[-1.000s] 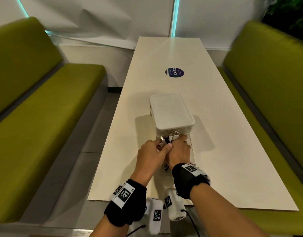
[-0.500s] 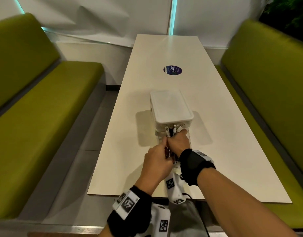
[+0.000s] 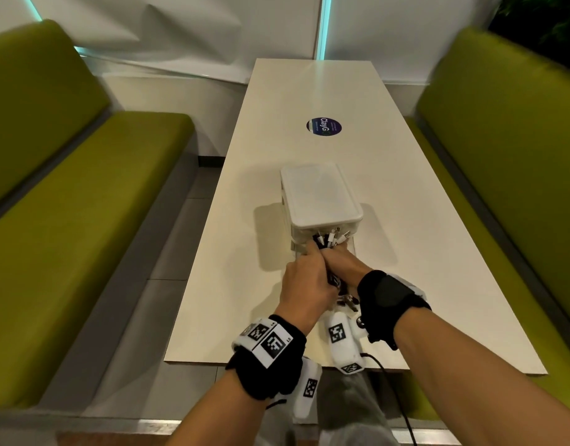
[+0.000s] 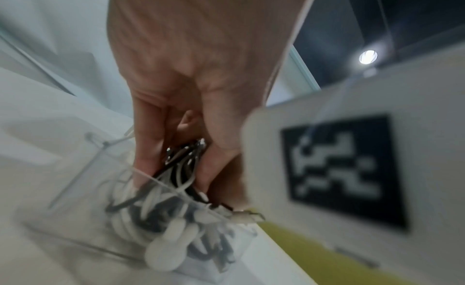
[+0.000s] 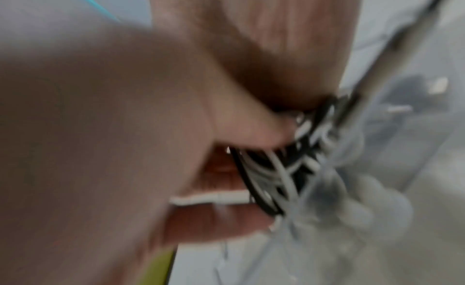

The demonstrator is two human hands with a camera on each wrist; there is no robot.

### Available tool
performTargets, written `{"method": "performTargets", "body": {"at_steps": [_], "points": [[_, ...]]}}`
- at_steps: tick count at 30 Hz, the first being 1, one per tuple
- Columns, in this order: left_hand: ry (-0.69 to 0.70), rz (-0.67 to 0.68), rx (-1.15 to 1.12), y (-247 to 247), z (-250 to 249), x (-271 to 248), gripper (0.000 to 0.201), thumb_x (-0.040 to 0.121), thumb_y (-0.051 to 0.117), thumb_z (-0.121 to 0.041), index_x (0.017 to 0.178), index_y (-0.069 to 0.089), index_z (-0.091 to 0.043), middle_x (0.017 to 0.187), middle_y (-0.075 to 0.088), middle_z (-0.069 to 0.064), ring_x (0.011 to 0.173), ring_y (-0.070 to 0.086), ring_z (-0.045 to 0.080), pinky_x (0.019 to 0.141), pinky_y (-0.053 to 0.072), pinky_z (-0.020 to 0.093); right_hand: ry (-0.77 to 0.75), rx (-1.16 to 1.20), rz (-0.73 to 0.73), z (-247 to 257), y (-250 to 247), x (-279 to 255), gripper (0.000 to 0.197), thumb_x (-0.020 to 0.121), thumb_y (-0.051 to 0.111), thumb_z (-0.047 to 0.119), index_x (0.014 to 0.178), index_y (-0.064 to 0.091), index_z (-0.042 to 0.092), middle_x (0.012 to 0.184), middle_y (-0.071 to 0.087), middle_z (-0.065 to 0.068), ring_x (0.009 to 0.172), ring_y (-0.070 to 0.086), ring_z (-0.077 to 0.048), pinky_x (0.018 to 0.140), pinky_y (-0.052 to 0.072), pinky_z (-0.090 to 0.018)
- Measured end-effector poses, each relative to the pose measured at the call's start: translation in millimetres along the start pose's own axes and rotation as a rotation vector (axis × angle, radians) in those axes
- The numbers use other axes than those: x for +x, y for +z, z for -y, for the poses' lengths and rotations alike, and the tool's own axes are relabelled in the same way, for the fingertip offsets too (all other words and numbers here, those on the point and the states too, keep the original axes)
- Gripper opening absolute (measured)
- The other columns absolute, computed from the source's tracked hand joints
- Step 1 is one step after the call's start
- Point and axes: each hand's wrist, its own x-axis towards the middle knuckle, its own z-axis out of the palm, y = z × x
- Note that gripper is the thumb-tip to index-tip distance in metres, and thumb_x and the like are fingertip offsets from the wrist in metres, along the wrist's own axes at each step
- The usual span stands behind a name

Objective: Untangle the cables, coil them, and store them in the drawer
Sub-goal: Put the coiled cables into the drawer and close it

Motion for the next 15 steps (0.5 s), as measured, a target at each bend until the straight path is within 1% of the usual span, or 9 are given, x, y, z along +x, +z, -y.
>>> {"method": "performTargets", "body": {"at_steps": [1,2,3,4,6,8,11,13,15], "points": [[-0.004,0.001,0.004,-1,1,1,0.066,0.079,0.067,-0.010,0.135,0.032,-0.006,0.102,0.067,0.012,0.094,0.065,0.033,0.070,0.046,0.032,0.003,0.007,0.095,14,-4,-18,0.044,0.078,0.065,0.020,0.121,0.059,0.011,0.102,0.071,-0.009,0.092,0.068,-0.021,0.078,0.056,-0.033],[-0.005,0.003,0.014,-2,2,2,0.064,0.079,0.067,-0.012,0.133,0.034,-0.006,0.101,0.067,0.012,0.093,0.065,0.034,0.070,0.047,0.033,-0.005,-0.003,0.187,20,-10,-31,0.031,0.083,0.058,0.007,0.113,0.064,0.007,0.094,0.072,-0.011,0.086,0.069,-0.020,0.070,0.056,-0.029],[-0.002,0.005,0.026,-2,4,3,0.061,0.079,0.068,-0.014,0.131,0.036,-0.006,0.101,0.067,0.012,0.093,0.065,0.034,0.070,0.046,0.032,-0.027,-0.008,0.246,23,-16,-37,0.031,0.084,0.053,-0.001,0.112,0.066,0.005,0.095,0.072,-0.013,0.087,0.069,-0.021,0.069,0.055,-0.029],[-0.001,0.004,0.029,-2,4,3,0.058,0.079,0.067,-0.015,0.129,0.037,-0.007,0.100,0.067,0.012,0.092,0.064,0.034,0.068,0.044,0.031,-0.080,-0.021,0.280,23,-20,-41,0.034,0.084,0.052,-0.002,0.114,0.065,0.005,0.101,0.072,-0.016,0.093,0.068,-0.023,0.075,0.056,-0.031],[0.006,0.011,0.020,-2,5,2,0.054,0.080,0.066,-0.013,0.127,0.039,-0.008,0.099,0.067,0.012,0.091,0.064,0.034,0.068,0.044,0.031,-0.165,-0.086,0.298,19,-19,-43,0.042,0.083,0.056,0.008,0.124,0.059,0.014,0.111,0.069,-0.014,0.103,0.066,-0.024,0.086,0.056,-0.036],[0.012,0.012,0.018,0,8,0,0.050,0.079,0.063,-0.007,0.125,0.041,-0.007,0.100,0.067,0.013,0.092,0.064,0.035,0.072,0.048,0.034,-0.222,-0.150,0.223,8,-12,-39,0.042,0.083,0.061,0.021,0.125,0.055,0.021,0.110,0.068,-0.009,0.101,0.066,-0.023,0.079,0.055,-0.032],[0.048,0.024,0.052,3,12,-4,0.050,0.082,0.060,-0.004,0.129,0.042,-0.005,0.104,0.066,0.014,0.095,0.064,0.036,0.077,0.050,0.038,-0.272,-0.082,0.079,-1,-6,-41,0.028,0.093,0.059,0.013,0.121,0.055,0.015,0.103,0.068,-0.007,0.091,0.066,-0.017,0.067,0.051,-0.021],[0.074,0.063,0.086,3,11,-6,0.061,0.082,0.067,-0.016,0.135,0.039,-0.006,0.108,0.065,0.014,0.098,0.064,0.035,0.079,0.050,0.038,-0.253,-0.007,0.085,0,-7,-43,0.025,0.097,0.056,0.010,0.121,0.055,0.014,0.103,0.070,-0.005,0.091,0.068,-0.015,0.070,0.054,-0.023],[0.064,0.095,0.097,2,7,-7,0.080,0.075,0.077,-0.036,0.137,0.038,-0.005,0.108,0.065,0.013,0.097,0.064,0.034,0.078,0.051,0.038,-0.225,0.072,0.104,2,-9,-44,0.023,0.098,0.055,0.009,0.118,0.058,0.017,0.108,0.072,-0.007,0.100,0.069,-0.017,0.084,0.056,-0.030]]}}
